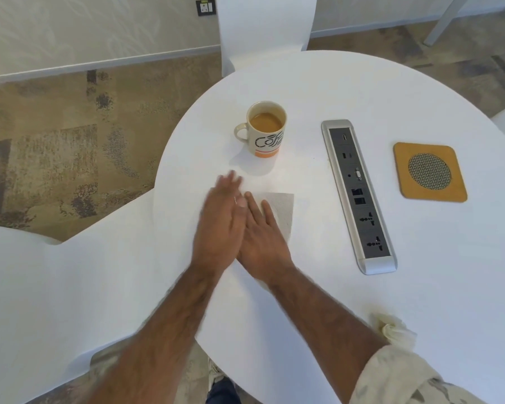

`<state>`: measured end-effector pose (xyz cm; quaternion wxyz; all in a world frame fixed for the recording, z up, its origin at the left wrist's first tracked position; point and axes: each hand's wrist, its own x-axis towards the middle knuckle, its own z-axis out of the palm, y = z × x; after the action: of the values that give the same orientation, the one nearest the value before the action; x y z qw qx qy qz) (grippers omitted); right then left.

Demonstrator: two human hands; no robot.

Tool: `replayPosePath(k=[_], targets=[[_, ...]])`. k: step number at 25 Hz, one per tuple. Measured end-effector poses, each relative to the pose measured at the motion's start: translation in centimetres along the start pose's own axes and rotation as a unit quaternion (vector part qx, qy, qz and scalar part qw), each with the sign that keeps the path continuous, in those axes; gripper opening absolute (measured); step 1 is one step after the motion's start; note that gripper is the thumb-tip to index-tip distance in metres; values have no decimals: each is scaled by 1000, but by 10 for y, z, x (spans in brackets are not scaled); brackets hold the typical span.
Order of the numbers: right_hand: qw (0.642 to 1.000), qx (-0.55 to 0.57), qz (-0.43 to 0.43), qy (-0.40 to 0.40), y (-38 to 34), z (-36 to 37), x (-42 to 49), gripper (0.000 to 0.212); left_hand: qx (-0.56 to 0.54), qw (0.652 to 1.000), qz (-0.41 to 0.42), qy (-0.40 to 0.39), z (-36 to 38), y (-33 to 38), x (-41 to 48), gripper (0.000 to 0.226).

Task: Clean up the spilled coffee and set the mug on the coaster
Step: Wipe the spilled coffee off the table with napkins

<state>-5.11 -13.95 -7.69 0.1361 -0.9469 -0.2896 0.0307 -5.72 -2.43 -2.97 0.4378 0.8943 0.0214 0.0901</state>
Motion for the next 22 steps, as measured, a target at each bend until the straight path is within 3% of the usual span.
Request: replayPosePath(k=[1,3,5,8,11,14,19,22], targets=[[999,49,4,-1,3,-4,-5,61,-11,998,10,-57,8,11,-3,50],[977,186,94,44,11,-15,-18,53,48,991,15,-127,25,15,-13,57],[911,295,244,154,19,-30,-35,46,195,973,2,-123,37,2,-23,68],[829,344,346,274,27,-55,-52,42,363,920,-13,-149,49,-9,-28,86],[800,348,357,335,35,-70,-47,38,367,918,-33,-145,70,2,-9,90],[834,291,350,312,47,-68,-46,40,380,912,5,-156,90,10,12,77],[954,118,257,103,64,-60,-49,47,377,897,90,-212,88,19,-20,75],[971,46,235,25,48,-48,-45,52,370,898,82,-225,73,21,-68,72]])
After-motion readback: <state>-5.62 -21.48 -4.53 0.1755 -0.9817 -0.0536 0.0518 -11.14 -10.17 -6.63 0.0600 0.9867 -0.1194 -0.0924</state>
